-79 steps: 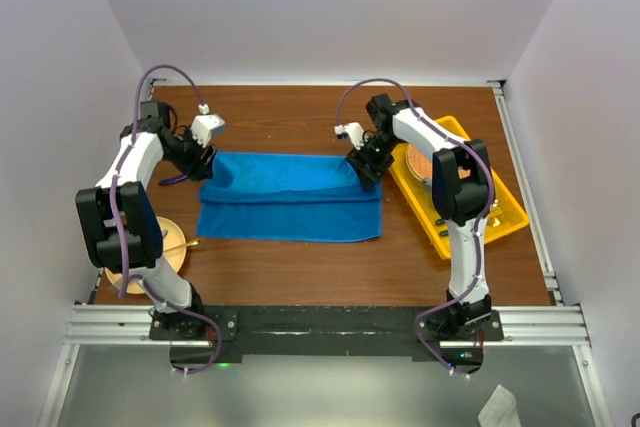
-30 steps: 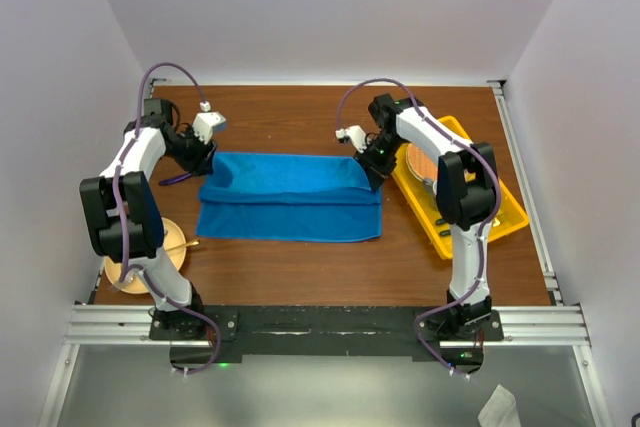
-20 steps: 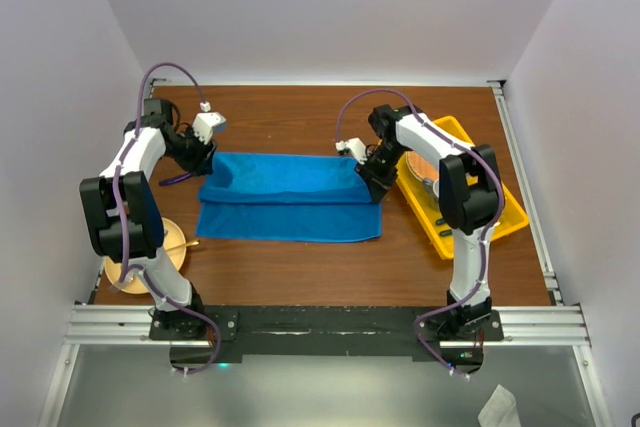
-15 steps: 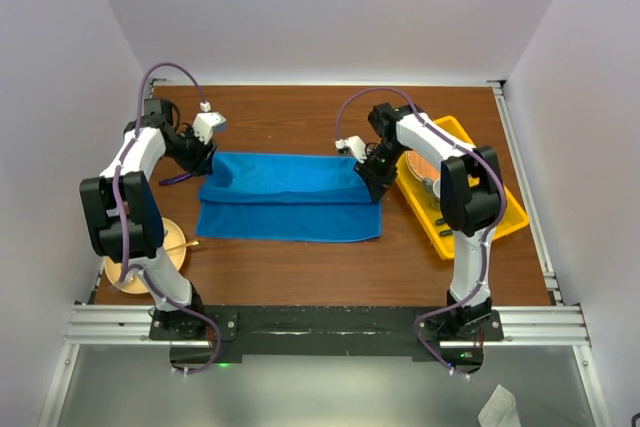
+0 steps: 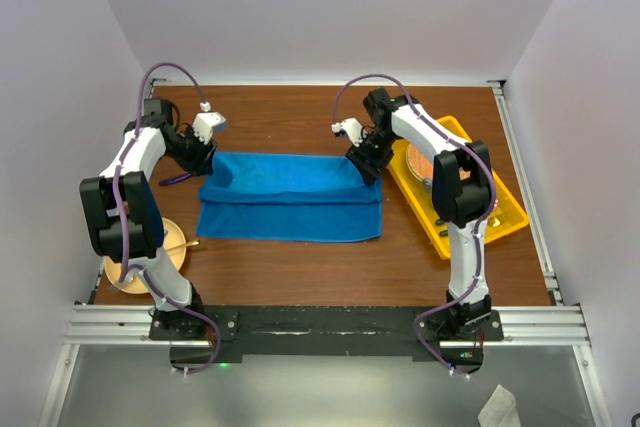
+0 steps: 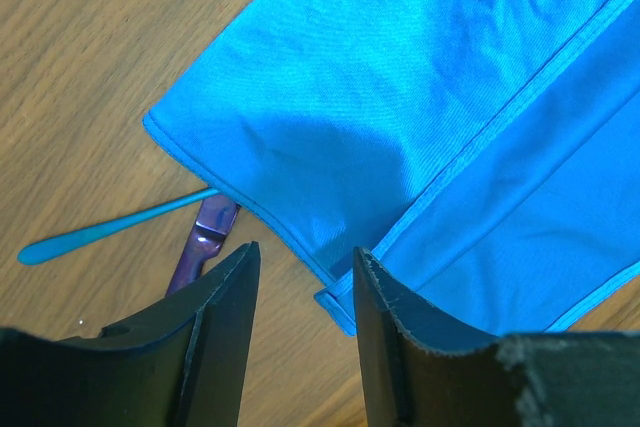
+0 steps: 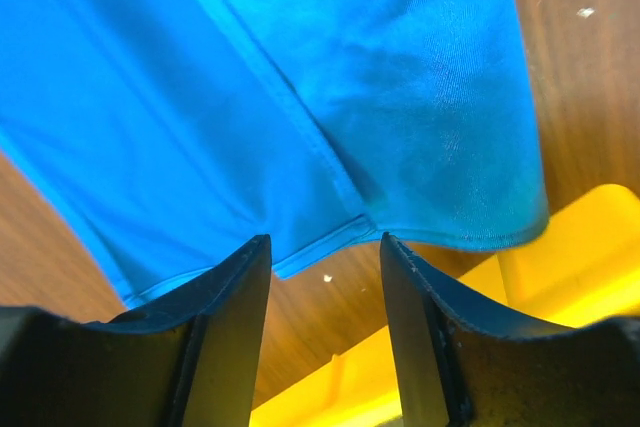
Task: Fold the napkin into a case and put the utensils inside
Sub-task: Fold and flatten the napkin at the center of the board.
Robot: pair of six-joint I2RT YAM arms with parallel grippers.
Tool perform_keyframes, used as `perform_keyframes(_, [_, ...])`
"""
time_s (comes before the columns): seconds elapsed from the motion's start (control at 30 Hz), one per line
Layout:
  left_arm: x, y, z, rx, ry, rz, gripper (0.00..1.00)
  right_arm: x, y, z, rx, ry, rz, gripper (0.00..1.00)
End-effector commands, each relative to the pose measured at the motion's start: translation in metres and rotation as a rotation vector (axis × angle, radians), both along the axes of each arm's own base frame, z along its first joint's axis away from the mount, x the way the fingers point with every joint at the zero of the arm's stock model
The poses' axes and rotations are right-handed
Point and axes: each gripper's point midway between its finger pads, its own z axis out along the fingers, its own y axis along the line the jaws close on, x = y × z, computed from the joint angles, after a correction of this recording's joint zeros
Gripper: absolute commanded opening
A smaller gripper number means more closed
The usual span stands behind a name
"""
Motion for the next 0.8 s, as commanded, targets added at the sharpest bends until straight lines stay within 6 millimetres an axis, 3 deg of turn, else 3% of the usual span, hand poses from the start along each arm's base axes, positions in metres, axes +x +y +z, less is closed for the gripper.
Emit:
perform_keyframes(0.0, [0.009,-0.002,0.01,-0.002,-0.04,-0.016,0.47,0.005,-0.007,-0.006,-0.038,-0.014,-0.014,0.53])
perform_keyframes(0.63, [0.014,-0.001,0.009,-0.003,-0.036,-0.01,0.47,0.001,-0.009,-0.026,-0.064,0.045,-0.019,0.49])
perform_keyframes(0.77, [0.013,-0.002,0.009,-0.001,-0.034,-0.011,0.47,0.002,-0.006,-0.02,-0.05,0.041,-0.013,0.39])
